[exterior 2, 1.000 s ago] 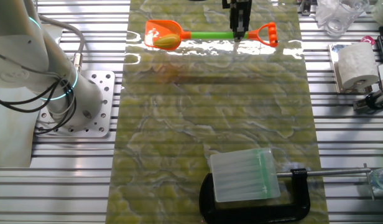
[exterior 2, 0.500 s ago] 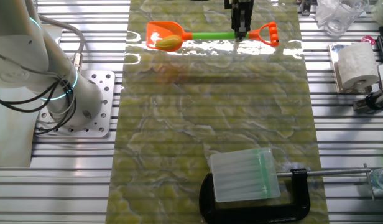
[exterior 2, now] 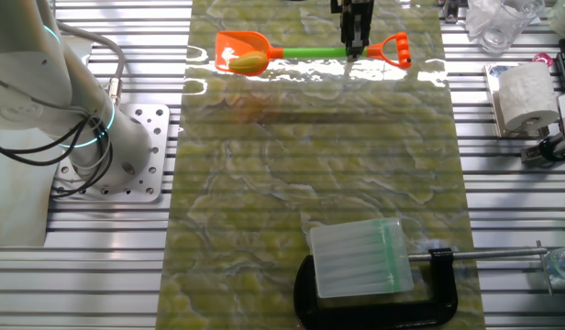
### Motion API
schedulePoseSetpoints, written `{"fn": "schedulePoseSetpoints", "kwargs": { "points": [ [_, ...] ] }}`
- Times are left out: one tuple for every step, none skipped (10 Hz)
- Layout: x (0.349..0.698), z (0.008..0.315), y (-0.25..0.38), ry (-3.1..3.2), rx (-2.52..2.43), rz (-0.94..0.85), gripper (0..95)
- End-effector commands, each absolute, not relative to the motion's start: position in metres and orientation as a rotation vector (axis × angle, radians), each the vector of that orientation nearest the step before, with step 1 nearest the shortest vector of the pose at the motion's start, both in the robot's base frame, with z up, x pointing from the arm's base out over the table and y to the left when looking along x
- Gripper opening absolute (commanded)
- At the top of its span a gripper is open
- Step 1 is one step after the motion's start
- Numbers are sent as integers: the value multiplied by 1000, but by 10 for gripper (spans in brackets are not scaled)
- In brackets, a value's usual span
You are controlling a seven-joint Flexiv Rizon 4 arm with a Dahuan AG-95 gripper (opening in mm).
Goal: Use a shovel to scoop up an object
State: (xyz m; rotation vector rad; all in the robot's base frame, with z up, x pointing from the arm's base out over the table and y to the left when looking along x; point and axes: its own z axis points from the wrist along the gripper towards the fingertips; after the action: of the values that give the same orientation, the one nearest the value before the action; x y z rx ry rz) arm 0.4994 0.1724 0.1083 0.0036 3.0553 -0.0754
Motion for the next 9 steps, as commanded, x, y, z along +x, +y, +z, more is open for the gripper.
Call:
{"fn": "schedulePoseSetpoints", "kwargs": {
  "points": [
    [499, 108, 172, 3056, 1, -74, 0],
    [499, 108, 172, 3055, 2, -73, 0],
    [499, 108, 172, 3055, 6, -74, 0],
    [499, 108, 172, 3055, 26, -73, 0],
    [499, 108, 172, 3055, 24, -67, 0],
    [499, 108, 172, 3055, 24, -65, 0],
    [499, 108, 172, 3055, 26, -64, 0],
    [499, 108, 172, 3055, 21, -65, 0],
    [499, 108, 172, 3055, 18, -66, 0]
  ]
}}
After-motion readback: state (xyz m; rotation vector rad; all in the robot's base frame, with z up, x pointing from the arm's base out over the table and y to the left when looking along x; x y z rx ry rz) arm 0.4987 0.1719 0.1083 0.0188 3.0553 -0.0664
